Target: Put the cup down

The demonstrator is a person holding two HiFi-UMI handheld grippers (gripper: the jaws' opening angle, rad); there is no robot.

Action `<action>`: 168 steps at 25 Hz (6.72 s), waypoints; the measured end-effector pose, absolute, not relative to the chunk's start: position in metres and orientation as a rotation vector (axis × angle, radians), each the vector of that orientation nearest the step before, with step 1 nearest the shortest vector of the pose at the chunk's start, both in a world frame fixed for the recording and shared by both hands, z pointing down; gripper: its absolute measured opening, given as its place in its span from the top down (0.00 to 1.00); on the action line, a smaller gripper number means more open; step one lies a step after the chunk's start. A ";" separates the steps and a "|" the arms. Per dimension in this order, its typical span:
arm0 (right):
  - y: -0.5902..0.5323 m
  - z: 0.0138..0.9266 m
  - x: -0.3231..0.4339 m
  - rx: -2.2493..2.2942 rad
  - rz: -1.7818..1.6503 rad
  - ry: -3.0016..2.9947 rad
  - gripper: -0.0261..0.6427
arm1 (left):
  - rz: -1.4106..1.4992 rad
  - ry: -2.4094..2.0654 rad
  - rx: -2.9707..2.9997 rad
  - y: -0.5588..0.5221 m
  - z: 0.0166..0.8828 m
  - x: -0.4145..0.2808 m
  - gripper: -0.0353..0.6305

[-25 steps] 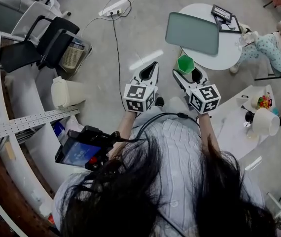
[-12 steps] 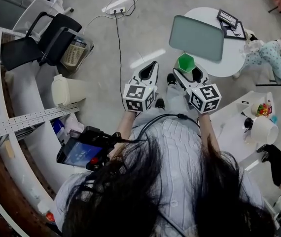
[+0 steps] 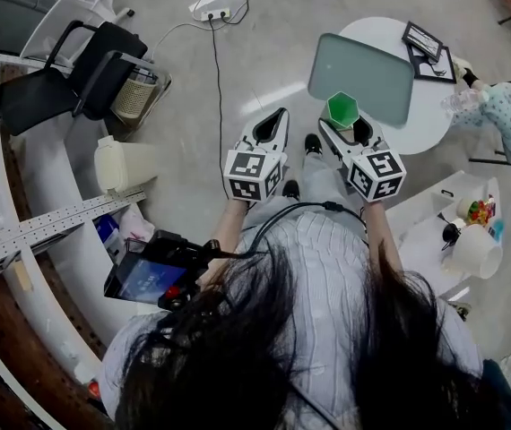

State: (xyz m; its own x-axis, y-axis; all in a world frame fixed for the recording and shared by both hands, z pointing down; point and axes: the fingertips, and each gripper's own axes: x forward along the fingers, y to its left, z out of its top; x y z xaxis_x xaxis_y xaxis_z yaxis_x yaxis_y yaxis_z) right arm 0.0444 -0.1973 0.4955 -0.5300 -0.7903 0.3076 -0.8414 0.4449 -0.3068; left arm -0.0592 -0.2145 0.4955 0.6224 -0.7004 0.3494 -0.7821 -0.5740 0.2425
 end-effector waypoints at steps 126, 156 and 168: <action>-0.333 0.610 0.127 1.474 0.660 -2.347 0.54 | 0.464 -1.104 2.470 -0.309 0.541 0.004 0.92; -0.170 0.530 0.033 1.567 0.540 -2.496 0.69 | 0.378 -1.060 2.579 -0.163 0.510 -0.059 0.92; -0.129 0.517 0.040 1.628 0.502 -2.439 0.77 | 0.346 -0.976 2.561 -0.128 0.518 -0.051 0.92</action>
State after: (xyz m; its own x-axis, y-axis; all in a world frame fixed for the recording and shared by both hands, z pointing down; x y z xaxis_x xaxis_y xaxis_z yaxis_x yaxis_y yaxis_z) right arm 0.0404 -0.1288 0.5170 -0.3914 -0.8633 0.3187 -0.9190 0.3487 -0.1840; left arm -0.0510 -0.1282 0.5181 0.7290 -0.5856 0.3545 -0.6782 -0.6881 0.2579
